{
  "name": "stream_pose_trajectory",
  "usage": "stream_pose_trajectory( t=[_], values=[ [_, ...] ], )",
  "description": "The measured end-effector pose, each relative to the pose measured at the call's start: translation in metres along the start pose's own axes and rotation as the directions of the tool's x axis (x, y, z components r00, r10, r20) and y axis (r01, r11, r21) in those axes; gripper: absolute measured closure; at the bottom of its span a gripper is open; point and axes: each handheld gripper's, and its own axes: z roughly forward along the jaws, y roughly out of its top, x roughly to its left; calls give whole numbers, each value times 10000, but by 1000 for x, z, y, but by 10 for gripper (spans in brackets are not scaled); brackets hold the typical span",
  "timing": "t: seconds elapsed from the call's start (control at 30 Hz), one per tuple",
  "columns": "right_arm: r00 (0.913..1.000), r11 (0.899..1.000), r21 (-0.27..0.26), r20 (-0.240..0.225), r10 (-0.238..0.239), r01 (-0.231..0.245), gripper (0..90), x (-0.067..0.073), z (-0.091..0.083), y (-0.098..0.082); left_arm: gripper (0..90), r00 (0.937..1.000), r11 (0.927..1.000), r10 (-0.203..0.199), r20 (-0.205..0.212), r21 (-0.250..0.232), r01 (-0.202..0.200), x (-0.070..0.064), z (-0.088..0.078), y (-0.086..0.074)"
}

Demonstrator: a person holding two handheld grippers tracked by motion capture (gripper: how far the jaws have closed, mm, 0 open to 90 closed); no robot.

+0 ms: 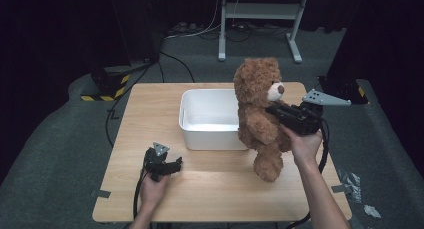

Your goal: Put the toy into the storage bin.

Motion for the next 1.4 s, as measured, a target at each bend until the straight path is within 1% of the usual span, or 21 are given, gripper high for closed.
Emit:
stream_pose_trajectory(
  t=[0.17,0.33,0.53,0.67,0.9,1.0,1.07,1.23,1.3,1.4],
  values=[
    [10000,10000,74,7,-65,65,806,1,6,5,201,10000,10000,11,0,-7,-11,0,0,0],
    [9999,9999,21,4,-123,123,805,1,12,12,201,10000,10000,10,1,-7,-10,0,0,0],
    [9999,9998,142,43,-144,144,803,3,20,17,201,10000,10000,3,0,-3,-3,0,0,0],
    [9996,9996,136,73,-265,264,803,5,27,24,201,10000,10000,3,0,-3,-3,0,0,0],
    [9998,9997,112,-6,-218,218,799,7,40,33,200,10000,10000,18,8,16,-18,0,0,0],
    [9996,9995,163,-25,-282,283,800,8,44,34,201,10000,10000,14,-10,-14,-14,0,0,0],
    [9995,9991,297,-69,-315,317,802,9,51,36,200,10000,10000,15,-13,-13,-15,0,0,0],
    [9995,9990,335,-73,-302,304,803,10,58,39,200,10000,10000,16,-12,-13,-16,0,0,0],
    [9998,9996,203,-59,-209,210,805,8,63,41,200,10000,10000,19,-12,-11,-19,0,0,0],
    [9999,9997,218,-33,-135,136,806,6,71,41,200,10000,10000,19,-11,-16,-19,0,0,0]
  ],
)
